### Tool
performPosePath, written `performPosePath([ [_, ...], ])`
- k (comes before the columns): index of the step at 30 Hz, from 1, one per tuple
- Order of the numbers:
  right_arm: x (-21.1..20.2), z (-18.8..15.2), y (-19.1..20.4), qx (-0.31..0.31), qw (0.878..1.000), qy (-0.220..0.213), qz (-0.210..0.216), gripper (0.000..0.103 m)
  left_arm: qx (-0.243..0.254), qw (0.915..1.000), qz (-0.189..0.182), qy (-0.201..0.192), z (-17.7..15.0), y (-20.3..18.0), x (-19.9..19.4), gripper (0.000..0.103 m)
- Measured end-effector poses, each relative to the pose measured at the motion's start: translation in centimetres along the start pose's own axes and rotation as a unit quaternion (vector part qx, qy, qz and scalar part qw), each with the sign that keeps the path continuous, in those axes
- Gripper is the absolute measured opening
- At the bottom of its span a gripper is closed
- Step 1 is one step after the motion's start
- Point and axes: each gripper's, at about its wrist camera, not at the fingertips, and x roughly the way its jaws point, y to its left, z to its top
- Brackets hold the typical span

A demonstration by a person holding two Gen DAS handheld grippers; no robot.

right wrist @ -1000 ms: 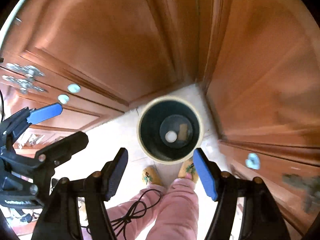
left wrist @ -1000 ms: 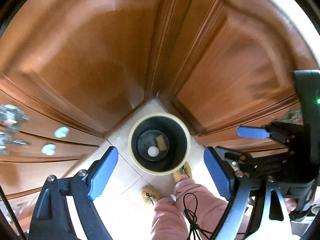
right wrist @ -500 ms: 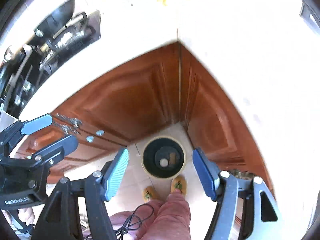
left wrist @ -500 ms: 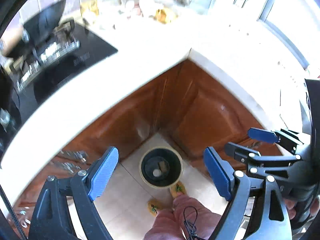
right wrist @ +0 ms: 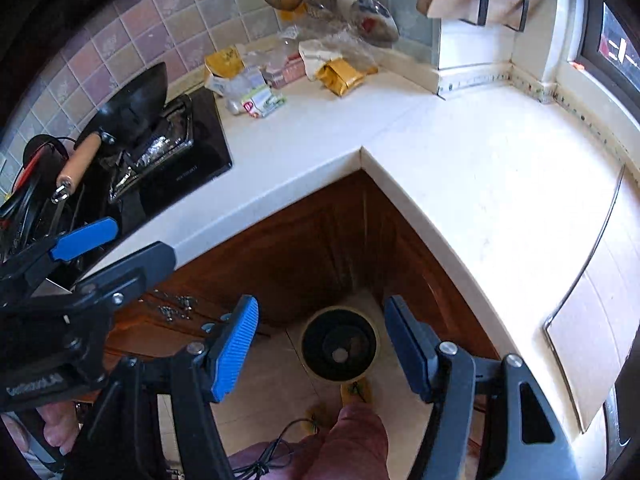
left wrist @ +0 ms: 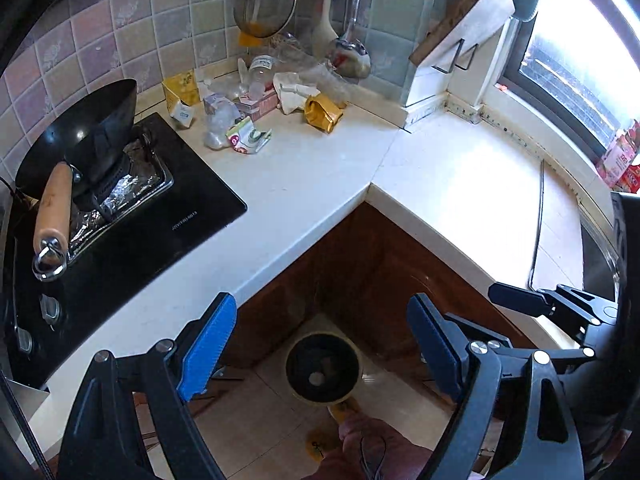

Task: Collect trash
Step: 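Raise both grippers back up toward the countertop trash, then grasp the yellow snack bag with the right gripper while the left grasps the green-and-white packet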

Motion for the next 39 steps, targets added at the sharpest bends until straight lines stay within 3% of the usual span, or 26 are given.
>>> performPosePath([
  [10, -2.9, 3.7, 1.7, -0.028, 0.998, -0.052, 0.0, 0.066, -0.028, 0.9992, 0.007, -0.027, 3.4, 1.4, -2.3, 0.086],
  [21, -4.0, 11.5, 0.9, -0.05, 0.993, -0.106, 0.018, 0.066, -0.058, 0.994, 0.048, -0.079, 9.8, 3.1, -3.2, 0.088],
  [27, 0.9, 17.4, -1.1, -0.069, 0.994, -0.085, 0.02, 0.066, -0.103, 0.9907, 0.058, -0.068, 13.4, 4.7, 1.7, 0.089],
  [35, 10.1, 24.0, -3.0, -0.102, 0.994, -0.046, 0.006, 0.066, -0.175, 0.9838, 0.026, -0.03, 17.0, 8.4, 11.0, 0.089],
  [39, 14.4, 26.9, -3.2, -0.123, 0.992, -0.035, -0.001, 0.066, -0.196, 0.9804, 0.02, -0.008, 18.2, 9.9, 15.5, 0.078],
])
